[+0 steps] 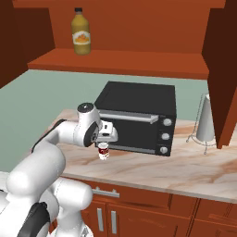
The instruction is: Pick the canned food and canned food from the counter and place them in the cabinets closest to them.
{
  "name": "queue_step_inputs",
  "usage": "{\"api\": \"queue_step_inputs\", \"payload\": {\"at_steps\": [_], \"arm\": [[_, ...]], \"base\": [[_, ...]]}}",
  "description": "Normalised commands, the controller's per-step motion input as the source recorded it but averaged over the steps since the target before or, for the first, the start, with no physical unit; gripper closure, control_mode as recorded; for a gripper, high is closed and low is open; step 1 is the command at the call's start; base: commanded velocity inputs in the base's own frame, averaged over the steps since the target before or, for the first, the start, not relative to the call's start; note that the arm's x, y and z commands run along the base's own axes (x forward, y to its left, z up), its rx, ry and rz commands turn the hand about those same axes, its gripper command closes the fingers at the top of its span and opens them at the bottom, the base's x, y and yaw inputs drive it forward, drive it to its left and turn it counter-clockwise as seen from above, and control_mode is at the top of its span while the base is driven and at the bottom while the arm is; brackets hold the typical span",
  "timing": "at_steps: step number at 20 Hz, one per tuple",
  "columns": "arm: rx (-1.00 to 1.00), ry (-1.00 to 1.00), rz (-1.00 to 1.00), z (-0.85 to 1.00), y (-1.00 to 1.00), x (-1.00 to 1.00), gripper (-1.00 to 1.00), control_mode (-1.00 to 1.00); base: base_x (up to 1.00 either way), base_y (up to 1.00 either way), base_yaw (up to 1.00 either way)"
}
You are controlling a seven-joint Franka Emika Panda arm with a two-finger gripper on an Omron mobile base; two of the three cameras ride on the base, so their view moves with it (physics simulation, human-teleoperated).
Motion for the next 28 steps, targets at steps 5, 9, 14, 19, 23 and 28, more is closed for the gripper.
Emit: {"api": "queue_step_inputs", "payload": {"at_steps": [5,9,14,19,23,28], "arm": [[0.00,-0.09,0.00,-0.04,0.00,0.00,-1.00,-1.00],[0.00,-0.05,0.00,-0.01,0.00,0.00,-1.00,-1.00],[0.00,0.00,0.00,0.00,0.00,0.00,-1.00,-1.00],[-0.01,0.00,0.00,-0.16,0.00,0.03,-1.00,-1.00],[0.00,0.00,0.00,-0.22,0.00,0.13,-1.00,-1.00],[0.00,0.00,0.00,-0.16,0.00,0.25,-1.00,-1.00]], "base": [[0.00,0.00,0.00],[0.00,0.00,0.00],[0.00,0.00,0.00],[0.00,0.00,0.00],[0.00,0.00,0.00],[0.00,0.00,0.00]]}}
